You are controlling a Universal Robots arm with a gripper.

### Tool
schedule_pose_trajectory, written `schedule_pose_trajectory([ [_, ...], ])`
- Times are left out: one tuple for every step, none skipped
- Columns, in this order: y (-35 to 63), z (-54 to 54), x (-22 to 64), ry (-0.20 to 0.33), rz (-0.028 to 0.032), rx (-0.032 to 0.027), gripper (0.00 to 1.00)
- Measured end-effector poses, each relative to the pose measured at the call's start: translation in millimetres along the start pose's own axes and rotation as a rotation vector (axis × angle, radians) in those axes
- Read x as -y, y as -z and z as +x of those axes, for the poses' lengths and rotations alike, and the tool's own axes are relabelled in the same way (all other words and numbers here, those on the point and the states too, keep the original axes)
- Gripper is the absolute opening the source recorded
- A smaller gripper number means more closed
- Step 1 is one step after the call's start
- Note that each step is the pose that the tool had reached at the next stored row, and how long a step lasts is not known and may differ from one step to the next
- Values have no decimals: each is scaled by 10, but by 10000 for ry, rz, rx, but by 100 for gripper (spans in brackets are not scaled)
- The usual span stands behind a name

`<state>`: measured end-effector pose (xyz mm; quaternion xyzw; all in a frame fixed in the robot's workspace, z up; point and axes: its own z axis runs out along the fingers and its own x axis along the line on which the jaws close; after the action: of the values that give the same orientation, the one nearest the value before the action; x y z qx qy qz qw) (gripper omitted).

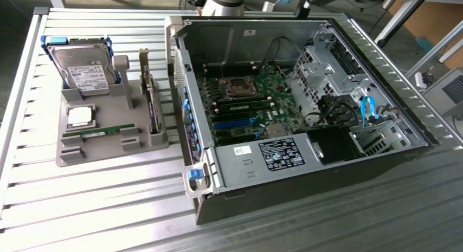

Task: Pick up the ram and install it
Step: 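Insert the ram into the slot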

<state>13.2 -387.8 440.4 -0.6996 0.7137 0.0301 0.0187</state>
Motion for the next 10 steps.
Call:
schedule_pose_trajectory([
  [-42, 20, 1, 1, -1, -2, 11],
  [-75, 38, 2, 0, -1, -2, 11],
  [-123, 67, 3, 0, 0, 0, 11],
  [-153, 87, 4, 0, 0, -2, 11],
  [-181, 99, 5, 0, 0, -4, 11],
  [-200, 108, 5, 0, 0, -5, 11],
  [-223, 117, 6, 0, 0, -7, 11],
  [-260, 131, 7, 0, 0, -7, 11],
  [-285, 136, 11, 1, 0, -7, 11],
  [-327, 143, 26, 0, -2, -6, 11],
])
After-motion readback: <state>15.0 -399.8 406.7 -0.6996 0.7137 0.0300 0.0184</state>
